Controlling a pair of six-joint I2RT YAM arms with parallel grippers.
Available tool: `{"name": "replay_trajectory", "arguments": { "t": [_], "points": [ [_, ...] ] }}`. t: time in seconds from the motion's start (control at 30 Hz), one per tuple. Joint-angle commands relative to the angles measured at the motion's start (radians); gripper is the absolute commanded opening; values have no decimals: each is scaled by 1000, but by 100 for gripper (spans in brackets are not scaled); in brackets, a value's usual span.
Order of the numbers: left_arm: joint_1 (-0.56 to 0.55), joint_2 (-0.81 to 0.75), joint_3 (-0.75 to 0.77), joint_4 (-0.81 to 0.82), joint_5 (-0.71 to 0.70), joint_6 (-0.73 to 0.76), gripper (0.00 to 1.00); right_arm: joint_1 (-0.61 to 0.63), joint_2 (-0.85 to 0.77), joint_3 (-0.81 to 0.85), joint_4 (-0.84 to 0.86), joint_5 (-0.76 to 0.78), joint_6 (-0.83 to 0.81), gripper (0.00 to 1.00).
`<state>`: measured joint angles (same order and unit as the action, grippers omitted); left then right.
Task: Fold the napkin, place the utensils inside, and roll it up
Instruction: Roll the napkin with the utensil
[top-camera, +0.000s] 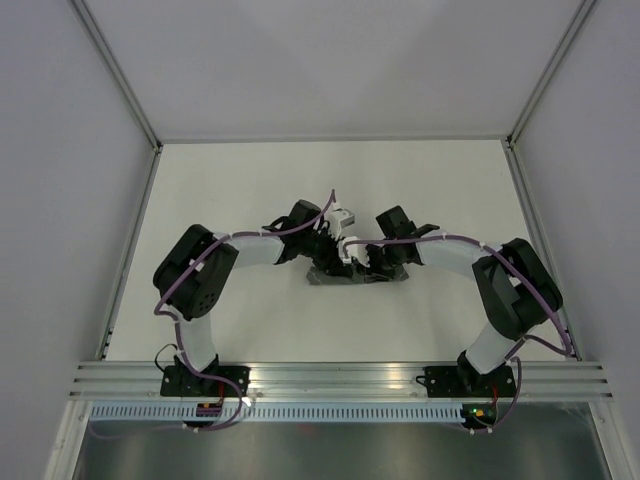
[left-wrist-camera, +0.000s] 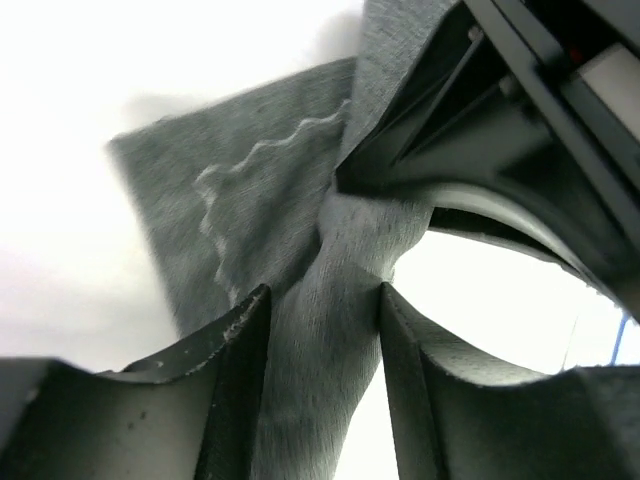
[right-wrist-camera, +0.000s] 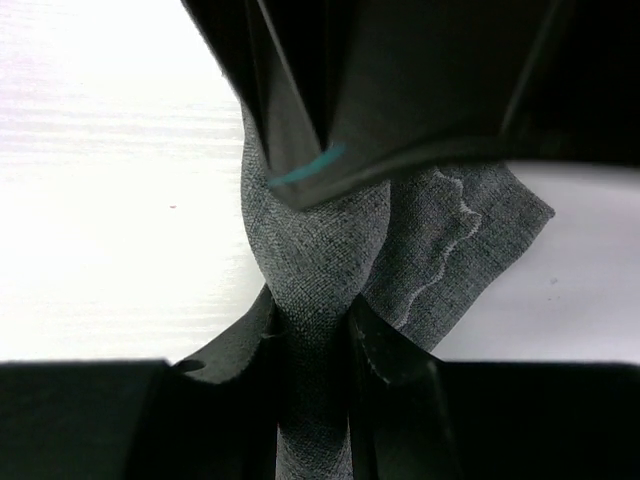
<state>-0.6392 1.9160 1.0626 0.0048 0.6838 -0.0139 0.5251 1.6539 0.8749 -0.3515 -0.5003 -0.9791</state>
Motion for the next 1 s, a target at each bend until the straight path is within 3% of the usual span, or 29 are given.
{"name": "replay_trajectory", "arguments": {
  "t": [0.0,0.13,0.37,0.5,0.63,0.77,0.97],
  "points": [
    [33,-110,-79,200,-156,-142,53,-46,75,38,-161,-1,-46,0],
    [58,-185,-154,303,-251,-193,54,-76,145,99,-228,-38,-67,0],
    [64,-409,-364,552,-539,-257,57,-146,325,318,-452,-115,-125,0],
    [43,-508,-453,621,-592,-212,57,-191,444,456,-584,-147,-158,0],
    [-68,-526,-461,627,-725,-51,59,-209,555,582,-713,-165,-147,1],
    [-250,-463,-451,696,-914,258,69,-211,638,700,-787,-159,-122,1],
    [-359,-309,-420,733,-859,538,72,-212,693,751,-816,-147,-76,0]
  ]
}}
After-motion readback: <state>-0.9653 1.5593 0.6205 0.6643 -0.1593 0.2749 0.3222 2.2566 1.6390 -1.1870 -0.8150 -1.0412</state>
